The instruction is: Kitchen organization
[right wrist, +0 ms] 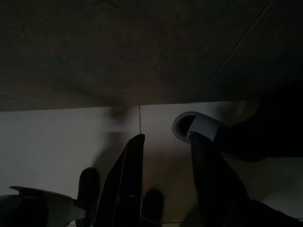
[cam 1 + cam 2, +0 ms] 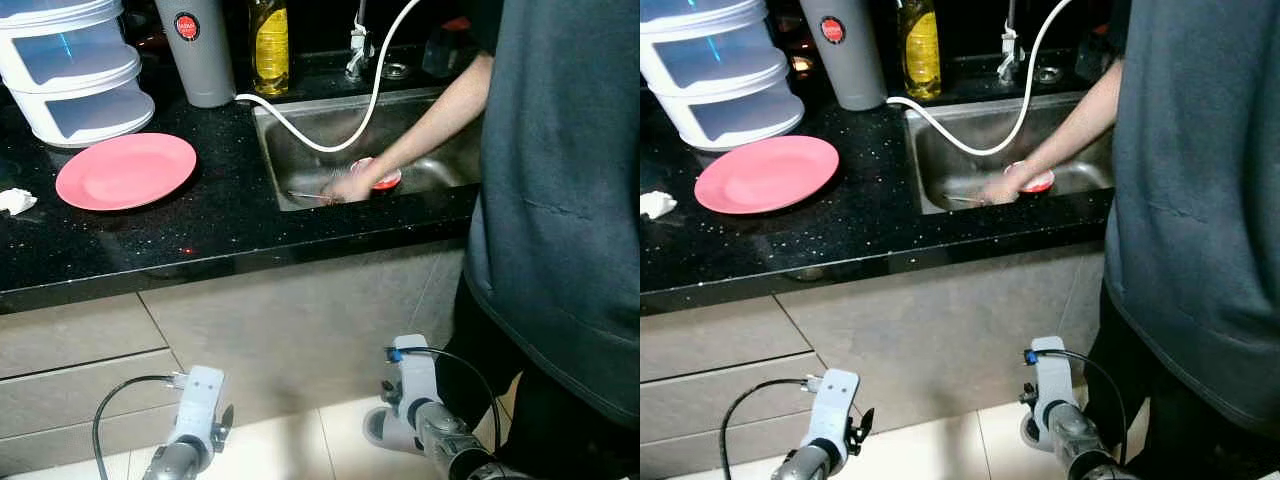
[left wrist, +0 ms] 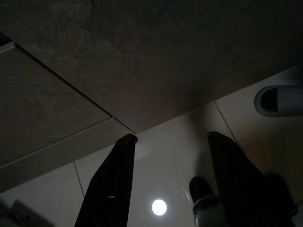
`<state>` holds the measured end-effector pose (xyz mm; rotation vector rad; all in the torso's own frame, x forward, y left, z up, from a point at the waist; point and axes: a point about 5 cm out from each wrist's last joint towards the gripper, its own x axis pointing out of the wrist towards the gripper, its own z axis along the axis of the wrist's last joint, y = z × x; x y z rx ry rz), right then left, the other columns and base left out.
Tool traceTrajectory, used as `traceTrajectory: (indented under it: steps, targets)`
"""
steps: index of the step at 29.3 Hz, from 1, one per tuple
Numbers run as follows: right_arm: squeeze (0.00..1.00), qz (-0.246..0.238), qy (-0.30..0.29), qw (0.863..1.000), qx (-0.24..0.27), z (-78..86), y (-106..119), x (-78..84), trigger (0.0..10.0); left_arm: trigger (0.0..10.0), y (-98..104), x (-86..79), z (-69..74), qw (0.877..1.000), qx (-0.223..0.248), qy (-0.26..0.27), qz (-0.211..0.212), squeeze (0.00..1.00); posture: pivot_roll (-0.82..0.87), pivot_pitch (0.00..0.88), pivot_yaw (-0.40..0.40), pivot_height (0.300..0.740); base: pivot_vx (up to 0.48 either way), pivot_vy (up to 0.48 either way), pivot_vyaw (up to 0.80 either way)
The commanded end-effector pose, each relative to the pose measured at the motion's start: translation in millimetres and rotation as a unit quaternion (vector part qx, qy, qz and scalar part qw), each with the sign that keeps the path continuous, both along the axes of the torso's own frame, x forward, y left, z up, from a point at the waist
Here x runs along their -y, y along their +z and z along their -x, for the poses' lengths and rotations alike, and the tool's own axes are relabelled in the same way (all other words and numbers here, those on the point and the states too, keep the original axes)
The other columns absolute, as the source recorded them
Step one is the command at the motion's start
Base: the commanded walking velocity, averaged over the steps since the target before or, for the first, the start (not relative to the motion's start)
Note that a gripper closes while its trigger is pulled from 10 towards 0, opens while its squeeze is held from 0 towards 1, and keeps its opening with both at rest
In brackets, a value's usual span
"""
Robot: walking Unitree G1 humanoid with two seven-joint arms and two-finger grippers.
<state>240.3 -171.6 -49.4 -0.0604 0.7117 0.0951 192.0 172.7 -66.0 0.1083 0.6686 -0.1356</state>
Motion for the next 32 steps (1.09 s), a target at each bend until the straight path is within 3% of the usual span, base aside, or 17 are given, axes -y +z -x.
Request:
traceTrajectory:
  steps: [1, 32]
  targets:
    - [0.00, -0.003, 0.004, 1.000, 0.007, -2.8, 1.9, -3.5, 10.0, 10.0, -0.8, -8.2, 1.2, 1.000, -0.008, 0.006, -0.008, 0.00, 0.01, 0.000, 0.047, 0.740, 0.000, 0.000, 0.00]
    - [0.00, -0.001, 0.007, 1.000, 0.012, -7.7, 5.1, -4.7, 10.0, 10.0, 5.4, -5.8, -14.4, 1.000, 0.002, 0.001, -0.011, 0.00, 0.00, 0.000, 0.052, 0.740, 0.000, 0.000, 0.00]
